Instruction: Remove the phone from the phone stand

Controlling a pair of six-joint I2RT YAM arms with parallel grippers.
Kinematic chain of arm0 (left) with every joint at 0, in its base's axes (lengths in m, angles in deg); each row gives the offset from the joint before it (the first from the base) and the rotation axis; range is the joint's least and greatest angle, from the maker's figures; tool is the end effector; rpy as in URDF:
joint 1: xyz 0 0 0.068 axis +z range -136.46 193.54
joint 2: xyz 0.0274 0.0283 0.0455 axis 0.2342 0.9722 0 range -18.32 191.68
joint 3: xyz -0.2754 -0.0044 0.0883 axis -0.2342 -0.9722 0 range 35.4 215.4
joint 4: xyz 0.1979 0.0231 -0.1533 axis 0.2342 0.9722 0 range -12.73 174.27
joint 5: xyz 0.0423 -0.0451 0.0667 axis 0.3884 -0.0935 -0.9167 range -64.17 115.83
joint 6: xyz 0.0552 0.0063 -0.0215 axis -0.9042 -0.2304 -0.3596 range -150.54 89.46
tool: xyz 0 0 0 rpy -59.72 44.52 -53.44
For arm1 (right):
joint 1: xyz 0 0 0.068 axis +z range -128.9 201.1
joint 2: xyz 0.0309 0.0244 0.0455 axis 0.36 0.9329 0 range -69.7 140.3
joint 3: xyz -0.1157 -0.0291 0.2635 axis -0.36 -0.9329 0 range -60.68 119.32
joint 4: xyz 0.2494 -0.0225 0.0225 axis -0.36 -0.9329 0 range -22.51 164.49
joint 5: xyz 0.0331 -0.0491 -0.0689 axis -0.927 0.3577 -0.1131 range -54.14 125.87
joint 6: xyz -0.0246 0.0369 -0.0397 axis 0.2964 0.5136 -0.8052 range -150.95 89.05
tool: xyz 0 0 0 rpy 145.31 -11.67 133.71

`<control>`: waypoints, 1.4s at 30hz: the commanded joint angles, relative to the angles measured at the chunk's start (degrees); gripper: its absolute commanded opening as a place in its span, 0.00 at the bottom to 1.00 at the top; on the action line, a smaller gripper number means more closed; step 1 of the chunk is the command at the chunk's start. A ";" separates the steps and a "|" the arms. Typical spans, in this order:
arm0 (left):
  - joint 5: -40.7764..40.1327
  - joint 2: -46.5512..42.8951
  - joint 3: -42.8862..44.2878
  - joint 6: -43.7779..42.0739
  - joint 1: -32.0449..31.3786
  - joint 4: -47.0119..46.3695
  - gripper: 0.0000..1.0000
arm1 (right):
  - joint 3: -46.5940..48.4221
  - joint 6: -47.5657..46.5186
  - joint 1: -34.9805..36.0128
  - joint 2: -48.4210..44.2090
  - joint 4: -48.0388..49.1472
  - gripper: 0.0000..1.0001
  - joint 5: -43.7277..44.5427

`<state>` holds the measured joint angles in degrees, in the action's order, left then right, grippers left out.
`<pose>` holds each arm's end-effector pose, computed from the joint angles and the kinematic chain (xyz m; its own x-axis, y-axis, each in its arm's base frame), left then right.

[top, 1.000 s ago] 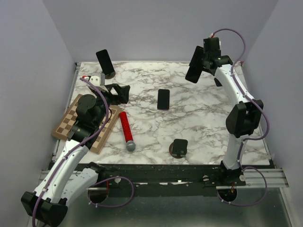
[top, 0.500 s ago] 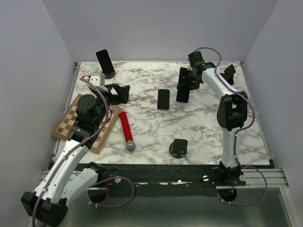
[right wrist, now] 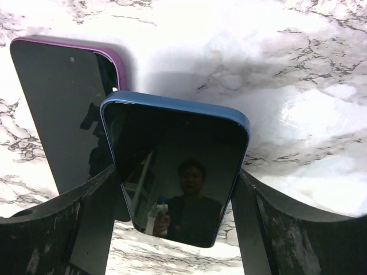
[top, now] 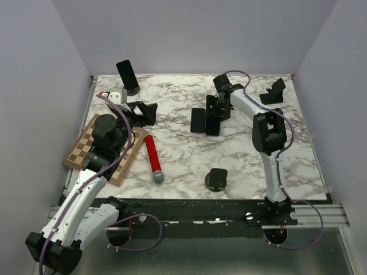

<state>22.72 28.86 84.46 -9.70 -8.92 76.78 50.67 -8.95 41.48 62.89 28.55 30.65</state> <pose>0.1660 -0.0660 0.3920 -0.0823 -0.3503 -0.9330 0.3232 0.8762 -0.3575 0.4634 0.1764 0.1831 -0.9434 0.0475 -0.3284 -0.0285 0.9744 0.2229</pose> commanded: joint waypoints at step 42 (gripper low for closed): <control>2.45 -0.16 1.74 1.13 1.54 0.05 0.93 | 1.04 -1.80 0.01 3.87 -1.62 0.48 1.45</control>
<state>23.75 28.86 84.46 -9.21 -7.78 76.78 53.90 -11.26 41.26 65.38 29.60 34.19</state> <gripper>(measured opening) 0.936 0.773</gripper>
